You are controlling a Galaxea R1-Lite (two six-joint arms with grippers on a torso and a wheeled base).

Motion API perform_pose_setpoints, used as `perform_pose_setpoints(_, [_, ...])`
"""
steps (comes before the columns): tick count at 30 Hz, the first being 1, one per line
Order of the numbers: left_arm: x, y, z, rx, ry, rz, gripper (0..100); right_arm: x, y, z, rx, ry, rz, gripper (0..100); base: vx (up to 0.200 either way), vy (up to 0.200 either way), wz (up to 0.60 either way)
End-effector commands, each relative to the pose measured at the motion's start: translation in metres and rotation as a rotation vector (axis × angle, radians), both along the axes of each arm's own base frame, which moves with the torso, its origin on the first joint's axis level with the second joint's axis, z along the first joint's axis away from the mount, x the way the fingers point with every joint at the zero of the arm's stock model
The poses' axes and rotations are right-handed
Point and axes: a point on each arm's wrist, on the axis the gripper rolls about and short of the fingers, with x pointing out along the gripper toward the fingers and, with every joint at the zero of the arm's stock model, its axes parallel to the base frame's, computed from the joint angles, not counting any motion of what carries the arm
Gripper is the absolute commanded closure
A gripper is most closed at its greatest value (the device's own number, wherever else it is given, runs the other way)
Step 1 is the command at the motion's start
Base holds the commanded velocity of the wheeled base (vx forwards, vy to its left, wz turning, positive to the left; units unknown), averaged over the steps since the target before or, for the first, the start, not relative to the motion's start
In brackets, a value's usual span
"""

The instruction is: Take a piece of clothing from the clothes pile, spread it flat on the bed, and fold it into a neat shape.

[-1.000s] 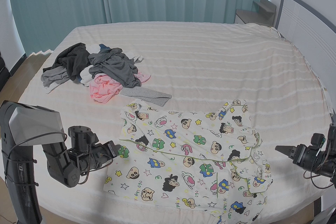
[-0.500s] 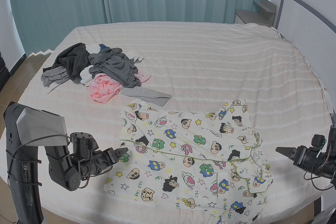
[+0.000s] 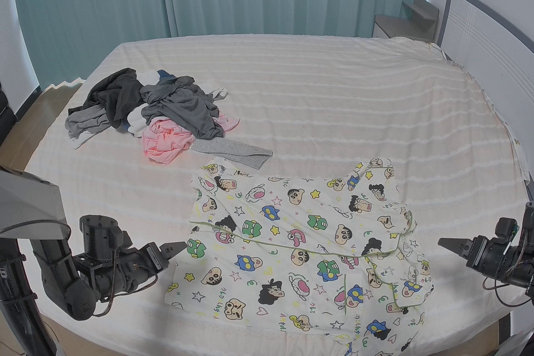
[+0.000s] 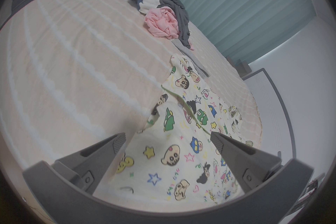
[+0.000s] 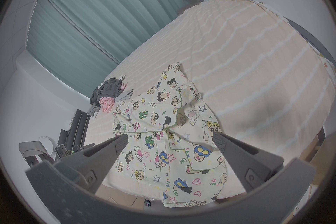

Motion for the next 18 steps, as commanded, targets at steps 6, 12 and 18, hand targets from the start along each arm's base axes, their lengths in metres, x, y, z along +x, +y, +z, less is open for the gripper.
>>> perform_pose_setpoints(6, [-0.030, -0.005, 0.005, -0.046, 0.067, -0.006, 0, -0.004, 0.000, -0.005, -0.004, 0.023, 0.004, 0, -0.200, 0.000, 0.00])
perform_pose_setpoints(12, [-0.038, -0.015, 0.000, -0.075, 0.117, -0.028, 0, -0.006, 0.000, -0.007, -0.003, 0.035, 0.005, 0, -0.200, 0.000, 0.00])
perform_pose_setpoints(18, [-0.037, -0.022, -0.012, -0.067, 0.168, -0.038, 0, 0.000, 0.000, -0.011, -0.027, 0.057, 0.022, 0, -0.200, 0.000, 0.00])
